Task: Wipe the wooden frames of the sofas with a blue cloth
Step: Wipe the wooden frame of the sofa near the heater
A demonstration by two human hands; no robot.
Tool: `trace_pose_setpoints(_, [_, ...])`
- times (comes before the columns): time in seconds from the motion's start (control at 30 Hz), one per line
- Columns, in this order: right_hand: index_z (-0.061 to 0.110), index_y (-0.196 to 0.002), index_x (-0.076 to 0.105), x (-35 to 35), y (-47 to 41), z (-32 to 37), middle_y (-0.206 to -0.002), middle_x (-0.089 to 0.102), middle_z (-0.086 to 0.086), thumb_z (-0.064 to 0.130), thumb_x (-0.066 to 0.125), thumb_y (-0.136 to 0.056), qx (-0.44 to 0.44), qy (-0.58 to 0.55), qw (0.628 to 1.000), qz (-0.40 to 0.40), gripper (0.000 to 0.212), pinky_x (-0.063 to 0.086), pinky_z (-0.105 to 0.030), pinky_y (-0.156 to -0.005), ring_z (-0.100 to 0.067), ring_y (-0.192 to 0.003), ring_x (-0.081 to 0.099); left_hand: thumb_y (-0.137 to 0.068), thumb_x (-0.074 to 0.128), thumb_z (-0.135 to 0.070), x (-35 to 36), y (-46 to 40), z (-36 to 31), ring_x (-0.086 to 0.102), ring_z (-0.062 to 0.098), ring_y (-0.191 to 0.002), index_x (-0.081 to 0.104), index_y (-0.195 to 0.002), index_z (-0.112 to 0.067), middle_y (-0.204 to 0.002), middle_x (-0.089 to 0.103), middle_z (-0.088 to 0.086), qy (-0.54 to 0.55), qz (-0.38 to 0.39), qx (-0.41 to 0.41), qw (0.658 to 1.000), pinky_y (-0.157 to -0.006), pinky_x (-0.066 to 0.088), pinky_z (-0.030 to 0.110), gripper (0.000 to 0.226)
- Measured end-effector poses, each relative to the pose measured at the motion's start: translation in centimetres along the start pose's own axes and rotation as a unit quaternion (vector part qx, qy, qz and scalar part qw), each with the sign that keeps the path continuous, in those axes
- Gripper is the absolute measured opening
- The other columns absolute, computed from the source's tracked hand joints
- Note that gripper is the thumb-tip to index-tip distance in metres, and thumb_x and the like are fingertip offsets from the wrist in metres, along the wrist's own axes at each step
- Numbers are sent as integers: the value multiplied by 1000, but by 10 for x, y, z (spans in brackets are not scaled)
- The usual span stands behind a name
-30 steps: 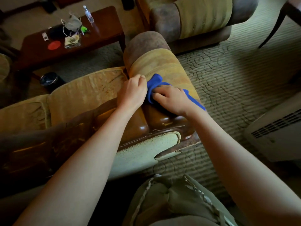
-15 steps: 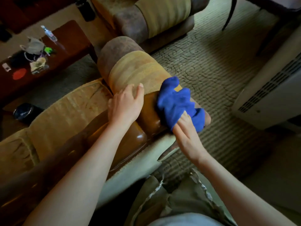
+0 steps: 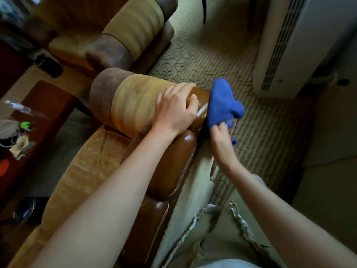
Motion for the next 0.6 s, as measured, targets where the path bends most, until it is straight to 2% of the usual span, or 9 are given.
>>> trace_pose_setpoints(0.07, [19, -115, 54, 20, 46, -9, -109, 52, 8, 12, 37, -100, -10, -34, 999, 5, 24, 30, -21, -100, -2, -106, 44, -83, 30, -40, 3, -1, -1, 42, 16, -129, 54, -131, -24, -137, 52, -6, -3, 17, 6, 1000, -104, 25, 31, 56])
trace_pose_setpoints(0.1, [32, -117, 47, 25, 59, -3, -111, 48, 24, 10, 38, -100, -33, -52, 998, -10, 29, 24, -8, -101, 11, -111, 41, -83, 29, -42, 5, -1, -1, 40, 16, -130, 53, -132, -24, -139, 50, -5, -3, 23, 5, 1000, -105, 24, 31, 58])
trace_pose_setpoints(0.17, [33, -130, 29, 19, 51, 9, -123, 26, 37, 9, 37, -100, -71, -43, 996, -40, 39, 9, 3, -100, 23, -118, 21, -83, 27, -46, 5, 0, 0, 39, 17, -132, 51, -134, -23, -141, 49, -4, 2, 26, 4, 1000, -107, 23, 33, 61])
trace_pose_setpoints(0.23, [21, -142, 27, 10, 17, 7, -141, 26, 22, 13, 33, -102, -55, -35, 996, -60, 41, 9, -9, -110, 8, -134, 17, -83, 27, -48, 5, -1, 1, 40, 18, -132, 52, -133, -23, -140, 50, -3, 9, 25, 7, 1000, -109, 24, 36, 61])
trace_pose_setpoints(0.3, [9, -142, 35, -7, -13, -1, -148, 34, -3, 19, 31, -102, 0, -22, 996, -90, 41, 16, -24, -113, -14, -140, 25, -84, 27, -49, 4, -2, 1, 42, 18, -131, 54, -131, -22, -138, 52, -2, 20, 23, 7, 1000, -109, 27, 37, 61])
trace_pose_setpoints(0.37, [1, -135, 42, -5, -10, -5, -140, 43, -13, 18, 30, -102, 31, -43, 995, -87, 39, 24, -26, -106, -21, -133, 35, -84, 27, -50, 5, -4, 2, 43, 18, -130, 55, -130, -21, -137, 53, -1, 30, 22, 6, 999, -108, 29, 37, 61])
trace_pose_setpoints(0.43, [-9, -123, 48, 19, 27, -11, -128, 49, -23, 13, 31, -101, 57, -56, 996, -39, 35, 30, -30, -98, -27, -120, 43, -84, 27, -50, 5, -5, 3, 44, 18, -129, 55, -129, -22, -135, 54, -1, 39, 20, 4, 999, -107, 30, 38, 60])
trace_pose_setpoints(0.5, [-13, -116, 52, 37, 66, -11, -119, 53, -21, 8, 38, -99, 20, -75, 996, -47, 30, 30, -30, -99, -19, -110, 43, -85, 27, -50, 4, -6, 3, 45, 19, -128, 56, -128, -21, -134, 55, -1, 44, 15, 9, 999, -107, 31, 39, 60])
trace_pose_setpoints(0.6, [-7, -119, 54, 29, 68, -2, -119, 53, -8, 6, 43, -97, -28, -60, 995, -72, 28, 26, -11, -101, -4, -111, 42, -86, 27, -49, 4, -5, 3, 45, 18, -127, 56, -128, -22, -134, 56, -1, 57, 12, 11, 998, -106, 31, 39, 58])
Point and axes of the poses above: each hand's wrist, its own y-axis away from the middle knuckle, its own x-axis out of the palm, z = x × y, the point moved 8 cm from there along -y, towards the middle knuckle
